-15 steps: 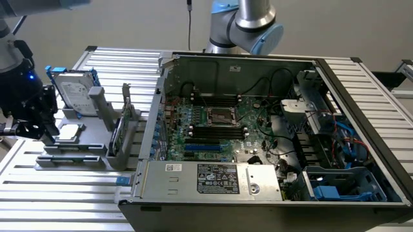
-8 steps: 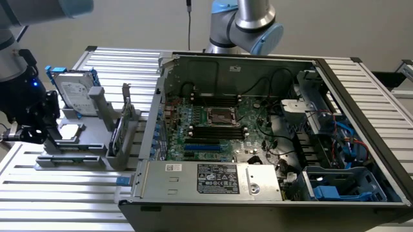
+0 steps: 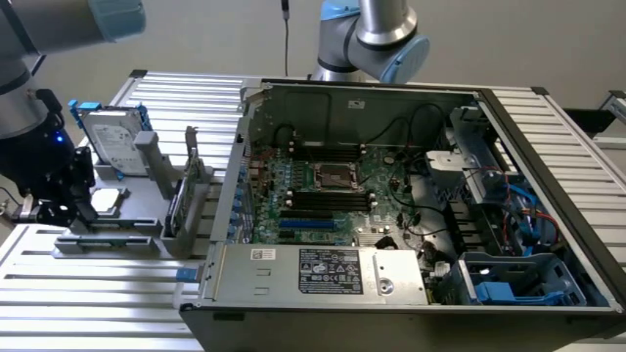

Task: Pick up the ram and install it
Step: 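Pick up the ram and move it above insertion slot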

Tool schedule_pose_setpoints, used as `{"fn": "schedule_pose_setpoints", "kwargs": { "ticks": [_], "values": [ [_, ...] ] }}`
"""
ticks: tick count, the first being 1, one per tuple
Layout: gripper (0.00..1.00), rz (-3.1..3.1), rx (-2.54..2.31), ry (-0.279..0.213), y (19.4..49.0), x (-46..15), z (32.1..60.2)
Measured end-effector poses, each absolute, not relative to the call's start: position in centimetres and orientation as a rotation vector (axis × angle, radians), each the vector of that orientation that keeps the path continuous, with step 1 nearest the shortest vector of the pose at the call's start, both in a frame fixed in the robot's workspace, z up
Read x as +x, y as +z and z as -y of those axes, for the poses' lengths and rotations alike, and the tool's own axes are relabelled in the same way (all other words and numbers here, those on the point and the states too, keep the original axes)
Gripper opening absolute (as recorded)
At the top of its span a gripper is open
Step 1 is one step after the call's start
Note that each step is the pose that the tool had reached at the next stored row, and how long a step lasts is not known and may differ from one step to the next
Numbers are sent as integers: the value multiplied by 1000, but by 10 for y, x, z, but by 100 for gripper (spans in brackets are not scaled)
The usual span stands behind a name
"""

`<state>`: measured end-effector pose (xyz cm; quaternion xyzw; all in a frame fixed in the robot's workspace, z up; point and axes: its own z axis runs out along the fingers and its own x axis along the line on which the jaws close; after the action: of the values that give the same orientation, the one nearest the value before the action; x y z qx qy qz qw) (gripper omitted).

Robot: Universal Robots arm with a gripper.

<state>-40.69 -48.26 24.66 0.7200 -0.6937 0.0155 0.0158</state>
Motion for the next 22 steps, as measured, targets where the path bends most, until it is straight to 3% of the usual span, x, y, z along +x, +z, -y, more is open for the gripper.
{"fn": "schedule_pose_setpoints", "kwargs": {
  "ticks": [22],
  "values": [
    [30, 2157, 2239, 48, 207, -407, 484]
  ]
}}
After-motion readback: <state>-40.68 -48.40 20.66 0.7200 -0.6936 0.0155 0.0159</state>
